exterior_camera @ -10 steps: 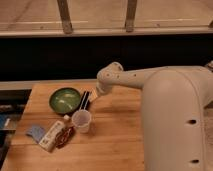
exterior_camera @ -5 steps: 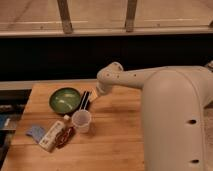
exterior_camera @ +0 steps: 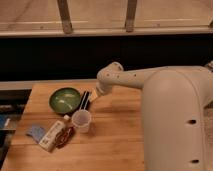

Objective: Drag the ceramic bowl in a circle

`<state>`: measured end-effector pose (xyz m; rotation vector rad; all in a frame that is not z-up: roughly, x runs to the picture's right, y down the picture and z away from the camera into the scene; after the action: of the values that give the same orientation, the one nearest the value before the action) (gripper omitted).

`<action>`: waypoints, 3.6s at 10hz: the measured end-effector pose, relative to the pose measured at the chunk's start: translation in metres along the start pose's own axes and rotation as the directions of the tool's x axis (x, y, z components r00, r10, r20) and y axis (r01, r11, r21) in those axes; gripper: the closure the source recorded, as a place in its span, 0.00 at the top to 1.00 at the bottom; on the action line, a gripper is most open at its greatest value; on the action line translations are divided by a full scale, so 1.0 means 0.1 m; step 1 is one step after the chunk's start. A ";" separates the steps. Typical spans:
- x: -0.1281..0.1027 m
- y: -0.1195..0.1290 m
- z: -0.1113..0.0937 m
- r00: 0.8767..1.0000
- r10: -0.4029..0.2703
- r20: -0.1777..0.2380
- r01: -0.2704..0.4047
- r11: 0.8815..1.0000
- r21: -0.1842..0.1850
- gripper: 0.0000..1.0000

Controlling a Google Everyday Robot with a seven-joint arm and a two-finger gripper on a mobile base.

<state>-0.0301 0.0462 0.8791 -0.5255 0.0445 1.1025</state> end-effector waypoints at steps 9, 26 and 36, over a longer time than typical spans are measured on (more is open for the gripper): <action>-0.03 -0.02 -0.04 1.000 -0.016 0.010 0.016 1.000 0.005 0.80; -1.19 0.75 0.12 0.954 -0.290 0.079 0.298 0.946 -0.123 0.80; -1.14 1.14 0.71 0.926 -0.377 0.013 0.366 0.889 -0.274 0.80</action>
<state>-0.1968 0.0207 0.9309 -0.7691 -0.1699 0.7219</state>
